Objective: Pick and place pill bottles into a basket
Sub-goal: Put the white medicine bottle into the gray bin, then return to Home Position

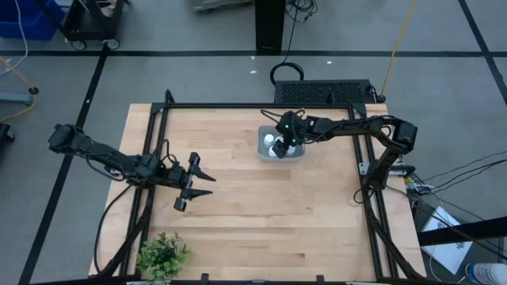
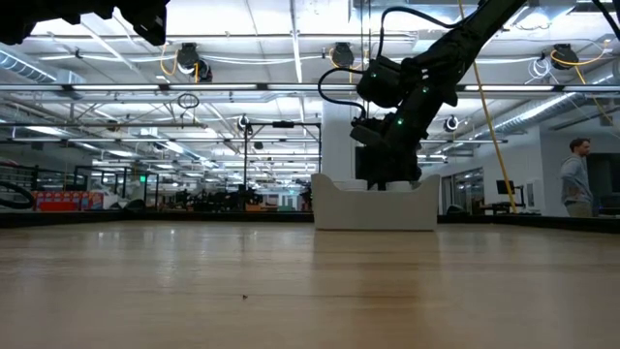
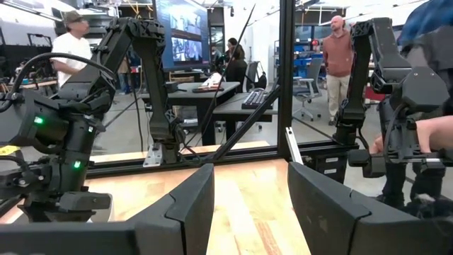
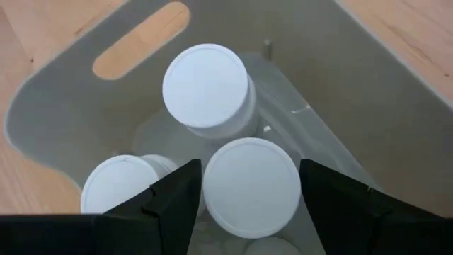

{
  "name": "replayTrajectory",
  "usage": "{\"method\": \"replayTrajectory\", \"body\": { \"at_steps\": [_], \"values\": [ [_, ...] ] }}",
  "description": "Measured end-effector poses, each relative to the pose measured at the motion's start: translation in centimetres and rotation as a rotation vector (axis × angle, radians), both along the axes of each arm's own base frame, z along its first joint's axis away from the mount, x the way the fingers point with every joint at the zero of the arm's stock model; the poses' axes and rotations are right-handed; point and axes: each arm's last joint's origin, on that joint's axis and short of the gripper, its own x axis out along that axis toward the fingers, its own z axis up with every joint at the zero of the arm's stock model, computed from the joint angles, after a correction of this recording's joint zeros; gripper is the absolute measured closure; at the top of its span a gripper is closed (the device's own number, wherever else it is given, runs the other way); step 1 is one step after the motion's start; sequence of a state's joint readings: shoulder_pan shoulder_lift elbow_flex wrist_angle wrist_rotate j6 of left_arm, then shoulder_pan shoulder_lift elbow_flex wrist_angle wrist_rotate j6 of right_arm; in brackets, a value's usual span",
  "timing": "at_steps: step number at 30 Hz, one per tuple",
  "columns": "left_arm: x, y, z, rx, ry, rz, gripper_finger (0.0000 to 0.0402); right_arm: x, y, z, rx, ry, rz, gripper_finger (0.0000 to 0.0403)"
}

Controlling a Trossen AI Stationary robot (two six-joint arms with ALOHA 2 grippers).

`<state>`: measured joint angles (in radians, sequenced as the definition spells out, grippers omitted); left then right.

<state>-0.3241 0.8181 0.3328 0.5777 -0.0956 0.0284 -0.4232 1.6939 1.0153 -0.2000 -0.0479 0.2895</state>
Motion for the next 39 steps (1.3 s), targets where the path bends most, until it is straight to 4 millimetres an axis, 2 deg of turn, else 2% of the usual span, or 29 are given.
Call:
{"method": "replayTrajectory", "body": {
  "at_steps": [11, 17, 23, 28, 35, 39],
  "values": [
    [0.0, 0.0, 0.0, 0.000, 0.000, 0.001, 0.0215, -0.1, 0.1, 0.7, -0.032, -0.008, 0.001, 0.0170],
    [0.0, 0.0, 0.0, 0.000, 0.000, 0.002, 0.0215, -0.7, 0.5, 2.9, -0.064, -0.062, 0.009, 0.0172],
    [0.0, 0.0, 0.0, 0.000, 0.001, 0.011, 0.0215, -1.5, 1.7, 6.1, -0.115, -0.160, 0.036, 0.0172],
    [0.0, 0.0, 0.1, 0.003, -0.007, 0.017, 0.0215, -2.2, 4.1, 9.2, -0.161, -0.264, 0.115, 0.0172],
    [0.0, 0.4, 0.3, 0.043, -0.036, 0.137, 0.0215, -4.1, 9.9, 14.0, -0.294, -0.430, 0.193, 0.0172],
    [0.0, 0.5, 0.1, -0.001, -0.007, 0.162, 0.0215, -5.2, 12.7, 15.5, -0.277, -0.509, 0.267, 0.0174]
  ]
}}
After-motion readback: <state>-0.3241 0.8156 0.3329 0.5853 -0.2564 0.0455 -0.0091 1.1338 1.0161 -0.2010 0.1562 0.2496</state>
